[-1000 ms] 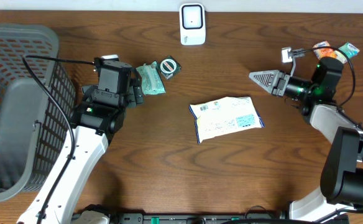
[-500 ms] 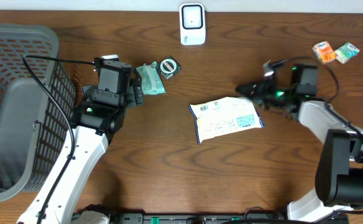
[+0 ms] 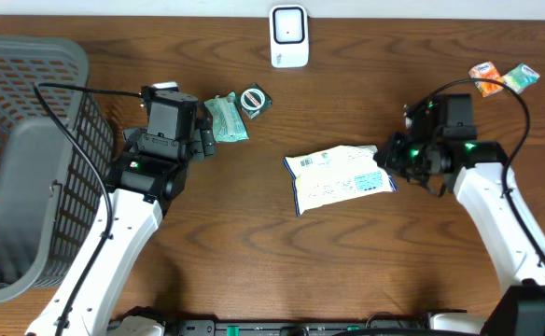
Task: Scan the item barcode
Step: 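Grasp the wipes bag edge with the right gripper and lift it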
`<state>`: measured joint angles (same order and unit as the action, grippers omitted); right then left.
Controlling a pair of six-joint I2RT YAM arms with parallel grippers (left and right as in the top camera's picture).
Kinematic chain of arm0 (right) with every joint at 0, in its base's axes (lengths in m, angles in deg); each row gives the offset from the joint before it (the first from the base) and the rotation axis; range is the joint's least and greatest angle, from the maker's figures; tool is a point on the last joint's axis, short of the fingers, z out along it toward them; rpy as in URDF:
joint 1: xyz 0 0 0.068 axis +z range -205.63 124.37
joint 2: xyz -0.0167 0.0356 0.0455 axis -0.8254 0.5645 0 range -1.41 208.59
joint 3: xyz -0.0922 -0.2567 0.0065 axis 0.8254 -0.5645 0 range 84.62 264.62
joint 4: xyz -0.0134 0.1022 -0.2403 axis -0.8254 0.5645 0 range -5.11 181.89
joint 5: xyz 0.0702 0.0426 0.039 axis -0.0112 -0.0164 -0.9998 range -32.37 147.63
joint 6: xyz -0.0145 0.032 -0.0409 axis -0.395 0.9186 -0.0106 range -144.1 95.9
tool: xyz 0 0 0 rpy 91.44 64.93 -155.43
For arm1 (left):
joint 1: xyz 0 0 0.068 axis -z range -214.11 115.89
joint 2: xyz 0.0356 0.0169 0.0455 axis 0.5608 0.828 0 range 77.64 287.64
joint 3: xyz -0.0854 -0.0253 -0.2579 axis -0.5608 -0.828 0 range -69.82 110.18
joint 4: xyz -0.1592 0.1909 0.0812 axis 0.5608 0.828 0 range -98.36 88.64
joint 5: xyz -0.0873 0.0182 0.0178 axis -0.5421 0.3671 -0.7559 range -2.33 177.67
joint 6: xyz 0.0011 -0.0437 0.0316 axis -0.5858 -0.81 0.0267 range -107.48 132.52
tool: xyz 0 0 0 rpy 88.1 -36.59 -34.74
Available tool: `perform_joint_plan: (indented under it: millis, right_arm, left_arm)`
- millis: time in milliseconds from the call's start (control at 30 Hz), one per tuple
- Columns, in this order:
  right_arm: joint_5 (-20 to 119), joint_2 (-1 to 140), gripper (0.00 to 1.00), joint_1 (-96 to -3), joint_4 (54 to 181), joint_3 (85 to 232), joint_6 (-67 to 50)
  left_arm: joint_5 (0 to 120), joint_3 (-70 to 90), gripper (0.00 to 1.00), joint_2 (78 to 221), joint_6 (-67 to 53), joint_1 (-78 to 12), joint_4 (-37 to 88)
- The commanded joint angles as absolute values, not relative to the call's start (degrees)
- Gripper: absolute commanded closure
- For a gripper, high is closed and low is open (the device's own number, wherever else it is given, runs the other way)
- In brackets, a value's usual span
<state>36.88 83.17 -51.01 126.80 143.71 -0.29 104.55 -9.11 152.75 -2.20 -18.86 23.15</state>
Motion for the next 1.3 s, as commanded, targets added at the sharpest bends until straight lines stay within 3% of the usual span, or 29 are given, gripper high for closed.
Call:
perform_joint_plan:
  millis: [0,333,567,767,867,933,1000,1100,1267]
  right_arm:
    - [42.58,84.39,0.99,-48.08,128.33,142.09,-0.18]
    - [49.36,89.07,0.98,-44.43,122.28,132.52,20.14]
    - [51.04,92.5,0.99,-44.43,115.42,132.39,19.93]
    - [49.38,96.94,0.99,-44.45,98.98,132.41,17.65]
    - [41.47,97.83,0.97,-44.76,89.89,132.92,16.25]
    - [34.95,97.81,0.89,-45.11,86.39,134.29,16.08]
    - [31.74,97.81,0.7,-45.19,86.72,136.28,15.58]
    - [31.17,97.81,0.58,-45.19,92.36,139.3,12.25]
    - [29.93,97.81,0.21,-45.48,101.45,141.29,6.62]
  left_arm:
    - [105.53,-8.92,0.02,152.38,-1.46,-19.04,23.15]
    - [105.53,-8.92,0.02,152.36,-1.46,-19.04,23.15]
    - [105.53,-8.92,0.03,152.38,-1.46,-19.04,23.15]
    - [105.53,-8.92,0.02,152.36,-1.46,-19.04,23.15]
    - [105.53,-8.92,0.02,152.36,-1.46,-19.04,23.15]
    - [105.53,-8.92,0.02,152.36,-1.46,-19.04,23.15]
    - [105.53,-8.92,0.02,152.38,-1.46,-19.04,23.15]
    - [105.53,-8.92,0.02,152.36,-1.46,-19.04,23.15]
    - [105.53,-8.92,0.02,152.38,-1.46,-19.04,23.15]
